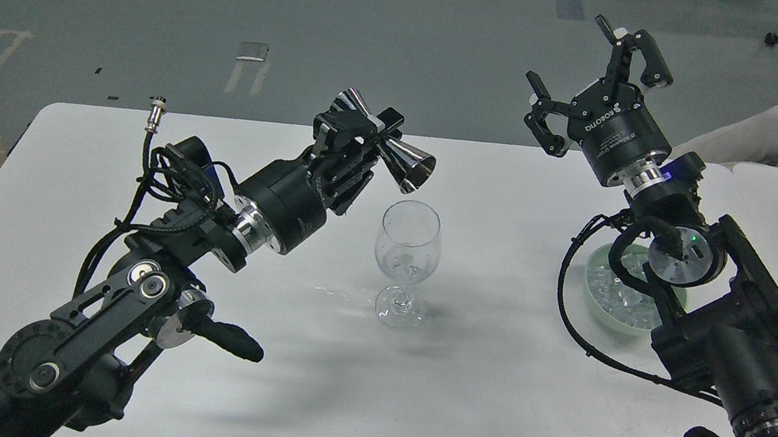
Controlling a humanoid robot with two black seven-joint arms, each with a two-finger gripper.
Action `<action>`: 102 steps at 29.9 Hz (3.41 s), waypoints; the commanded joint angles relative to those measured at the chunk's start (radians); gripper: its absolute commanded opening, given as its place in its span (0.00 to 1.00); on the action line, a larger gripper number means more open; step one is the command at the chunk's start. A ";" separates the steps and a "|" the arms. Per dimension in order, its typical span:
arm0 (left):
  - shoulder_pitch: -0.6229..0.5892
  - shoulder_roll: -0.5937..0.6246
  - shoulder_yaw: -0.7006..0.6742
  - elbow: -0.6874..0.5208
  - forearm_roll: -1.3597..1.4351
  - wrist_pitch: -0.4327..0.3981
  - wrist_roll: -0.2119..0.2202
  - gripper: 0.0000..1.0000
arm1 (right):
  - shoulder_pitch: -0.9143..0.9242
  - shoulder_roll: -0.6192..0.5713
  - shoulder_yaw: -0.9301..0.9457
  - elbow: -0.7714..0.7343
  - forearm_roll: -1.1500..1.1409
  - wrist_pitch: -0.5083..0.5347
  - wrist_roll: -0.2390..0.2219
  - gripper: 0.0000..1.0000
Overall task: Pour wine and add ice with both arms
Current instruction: 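Rotate the jigger upright above the wine glass with the left gripper, then carry the jigger away from the glass toward the table edge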
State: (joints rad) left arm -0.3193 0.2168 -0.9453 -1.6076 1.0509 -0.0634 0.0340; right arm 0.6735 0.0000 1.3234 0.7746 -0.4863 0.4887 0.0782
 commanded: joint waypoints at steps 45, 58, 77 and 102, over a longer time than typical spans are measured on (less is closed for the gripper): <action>0.037 0.013 -0.130 0.026 -0.607 0.109 0.067 0.13 | -0.005 0.000 -0.003 -0.001 0.000 0.000 0.000 0.99; 0.065 0.006 -0.271 0.121 -0.836 0.108 0.119 0.14 | -0.003 0.000 -0.001 0.000 0.000 0.000 0.000 0.99; 0.069 -0.007 -0.461 0.281 -0.980 0.171 0.126 0.14 | -0.003 0.000 0.000 -0.001 0.000 0.000 0.000 0.99; 0.062 -0.042 -0.599 0.482 -1.158 0.197 0.152 0.19 | -0.011 0.000 -0.001 -0.003 0.000 0.000 0.000 0.99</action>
State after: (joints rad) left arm -0.2556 0.1733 -1.5157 -1.1311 -0.0931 0.1394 0.1804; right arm 0.6629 0.0000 1.3222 0.7732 -0.4862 0.4887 0.0782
